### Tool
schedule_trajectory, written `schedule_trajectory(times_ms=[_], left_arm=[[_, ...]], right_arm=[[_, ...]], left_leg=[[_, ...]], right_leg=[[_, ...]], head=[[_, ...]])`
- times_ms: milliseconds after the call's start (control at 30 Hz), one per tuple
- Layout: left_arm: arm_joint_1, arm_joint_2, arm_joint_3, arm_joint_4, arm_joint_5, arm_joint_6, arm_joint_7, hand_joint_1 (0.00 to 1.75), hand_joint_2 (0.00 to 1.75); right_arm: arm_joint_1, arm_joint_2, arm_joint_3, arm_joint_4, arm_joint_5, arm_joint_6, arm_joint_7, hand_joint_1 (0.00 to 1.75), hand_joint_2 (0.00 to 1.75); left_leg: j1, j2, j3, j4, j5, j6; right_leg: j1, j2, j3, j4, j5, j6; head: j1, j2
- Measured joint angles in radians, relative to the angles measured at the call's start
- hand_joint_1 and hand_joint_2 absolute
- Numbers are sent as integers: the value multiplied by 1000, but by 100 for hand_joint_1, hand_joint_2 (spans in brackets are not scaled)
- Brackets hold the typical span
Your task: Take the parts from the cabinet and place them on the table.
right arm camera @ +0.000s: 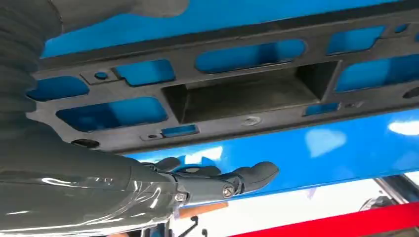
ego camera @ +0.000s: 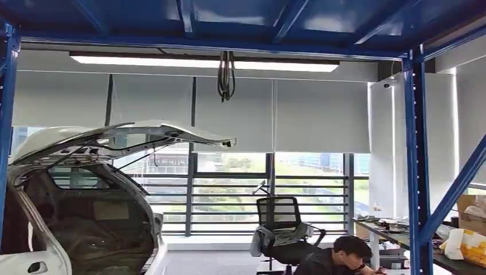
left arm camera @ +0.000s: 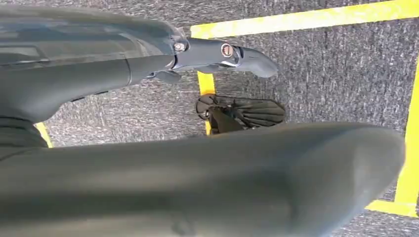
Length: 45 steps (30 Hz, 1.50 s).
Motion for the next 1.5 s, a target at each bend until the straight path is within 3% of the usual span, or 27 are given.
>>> schedule_trajectory(times_ms=[267, 567, 1100, 1500], left_arm=[[0, -2, 2, 0, 9, -3, 5, 0, 0], [0, -2, 10, 2, 10, -11, 16, 0, 0], [0, -10, 11, 6, 13, -14, 16, 0, 0], [-1, -18, 16, 6, 24, -11, 6, 0, 0]], right_arm=[[-13, 0, 65, 19, -15, -17, 1, 0, 175], [12, 0, 153, 74, 27, -84, -11, 0, 175], [73, 2, 214, 107, 291, -231, 11, 0, 175], [167, 1, 177, 32, 666, -333, 97, 0, 175]], left_leg=[[0, 0, 0, 0, 0, 0], [0, 0, 0, 0, 0, 0], [0, 0, 1, 0, 0, 0], [0, 0, 2, 0, 0, 0]], right_leg=[[0, 0, 0, 0, 0, 0], [0, 0, 0, 0, 0, 0], [0, 0, 1, 0, 0, 0], [0, 0, 2, 0, 0, 0]], head=[[0, 0], [0, 0], [0, 0], [0, 0]])
